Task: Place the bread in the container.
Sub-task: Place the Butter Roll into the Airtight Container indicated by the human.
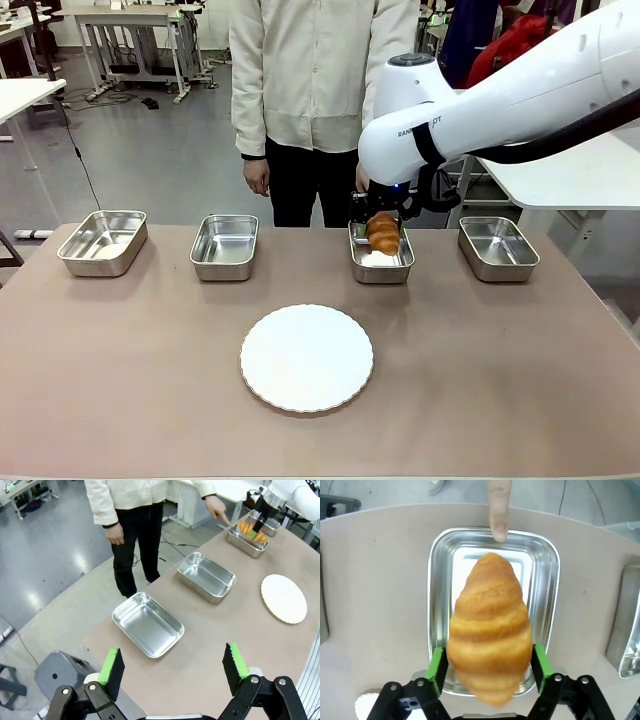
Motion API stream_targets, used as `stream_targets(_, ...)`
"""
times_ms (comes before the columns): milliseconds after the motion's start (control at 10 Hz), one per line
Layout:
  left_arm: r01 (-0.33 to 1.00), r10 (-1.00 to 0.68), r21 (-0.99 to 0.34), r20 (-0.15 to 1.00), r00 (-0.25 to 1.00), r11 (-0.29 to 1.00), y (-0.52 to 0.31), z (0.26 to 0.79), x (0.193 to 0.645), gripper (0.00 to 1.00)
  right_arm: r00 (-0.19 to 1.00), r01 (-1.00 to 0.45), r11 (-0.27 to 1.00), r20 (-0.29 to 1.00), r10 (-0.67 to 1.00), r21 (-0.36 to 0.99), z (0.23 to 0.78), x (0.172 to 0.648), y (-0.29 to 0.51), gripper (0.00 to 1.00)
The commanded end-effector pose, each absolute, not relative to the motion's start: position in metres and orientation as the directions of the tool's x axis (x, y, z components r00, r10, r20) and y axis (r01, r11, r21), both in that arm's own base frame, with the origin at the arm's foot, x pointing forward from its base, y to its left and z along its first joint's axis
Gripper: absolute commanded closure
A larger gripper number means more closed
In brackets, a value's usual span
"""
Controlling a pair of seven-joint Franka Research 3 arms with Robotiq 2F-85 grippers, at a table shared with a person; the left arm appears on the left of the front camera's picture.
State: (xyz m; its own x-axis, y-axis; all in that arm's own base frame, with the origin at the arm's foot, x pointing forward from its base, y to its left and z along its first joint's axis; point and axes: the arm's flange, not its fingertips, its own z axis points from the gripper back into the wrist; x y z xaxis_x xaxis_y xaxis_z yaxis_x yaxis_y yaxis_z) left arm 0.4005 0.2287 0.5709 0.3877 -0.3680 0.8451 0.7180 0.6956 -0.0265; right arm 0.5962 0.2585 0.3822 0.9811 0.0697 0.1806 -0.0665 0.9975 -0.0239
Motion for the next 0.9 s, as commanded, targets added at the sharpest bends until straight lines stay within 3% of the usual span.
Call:
stream_targets(0,0.726,-0.368,-0.021,0.851,0.374,0.688,0.2286,0.5717,0.3989,0.0,0.976,-0.029,0.998,0.215,0.039,-0.051,0.3886,0.5926,0.2584,0.0)
stream_targets(300,0.726,-0.368,-0.021,0.851,0.374,0.688,0.2286,0.5717,0.3989,0.0,0.98,0.055,0.998,0.192,-0.049,-0.025,0.3937,0.5899,0.2534,0.0)
stream_targets(400,0.726,-0.368,-0.021,0.851,0.374,0.688,0.2286,0.5717,0.3989,0.0,0.98,-0.048,0.999,0.195,0.051,-0.019,0.3907,0.5962,0.2569,0.0)
stream_targets(800,0.726,-0.368,-0.021,0.851,0.374,0.688,0.2286,0.5717,0.3989,0.0,0.98,-0.048,0.999,0.195,0.051,-0.019,0.3907,0.5962,0.2569,0.0)
